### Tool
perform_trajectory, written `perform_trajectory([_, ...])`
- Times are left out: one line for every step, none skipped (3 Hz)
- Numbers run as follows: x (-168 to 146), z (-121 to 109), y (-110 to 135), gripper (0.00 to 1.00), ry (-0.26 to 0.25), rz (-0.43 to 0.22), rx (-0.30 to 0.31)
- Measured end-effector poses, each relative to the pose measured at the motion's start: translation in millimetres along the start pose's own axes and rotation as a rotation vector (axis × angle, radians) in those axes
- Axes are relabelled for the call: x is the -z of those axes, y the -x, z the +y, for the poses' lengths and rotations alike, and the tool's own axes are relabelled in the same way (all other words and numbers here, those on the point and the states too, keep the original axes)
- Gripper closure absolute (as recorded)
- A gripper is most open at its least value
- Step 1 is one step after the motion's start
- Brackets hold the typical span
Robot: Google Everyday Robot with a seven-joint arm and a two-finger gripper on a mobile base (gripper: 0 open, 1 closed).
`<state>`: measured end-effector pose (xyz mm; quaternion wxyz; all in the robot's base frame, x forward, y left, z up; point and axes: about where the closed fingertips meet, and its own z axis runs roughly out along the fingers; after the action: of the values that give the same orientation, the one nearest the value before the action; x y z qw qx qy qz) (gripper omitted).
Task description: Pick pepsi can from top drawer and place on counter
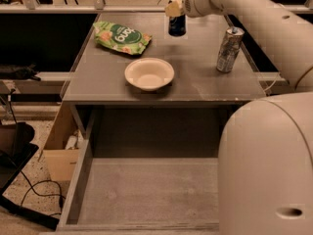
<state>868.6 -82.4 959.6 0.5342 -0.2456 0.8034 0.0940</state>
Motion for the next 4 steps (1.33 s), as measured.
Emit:
perform_trajectory([-11, -6, -24, 1.0, -0.03, -0.008, -0.005])
perform_trajectory([-21, -4, -45, 1.0, -0.035, 0.015, -0.005])
perform_trajectory([-31, 1, -59, 1.0, -0.012, 0.051, -0.035])
perform_trajectory([-29, 0, -56, 0.84, -0.012, 0.051, -0.035])
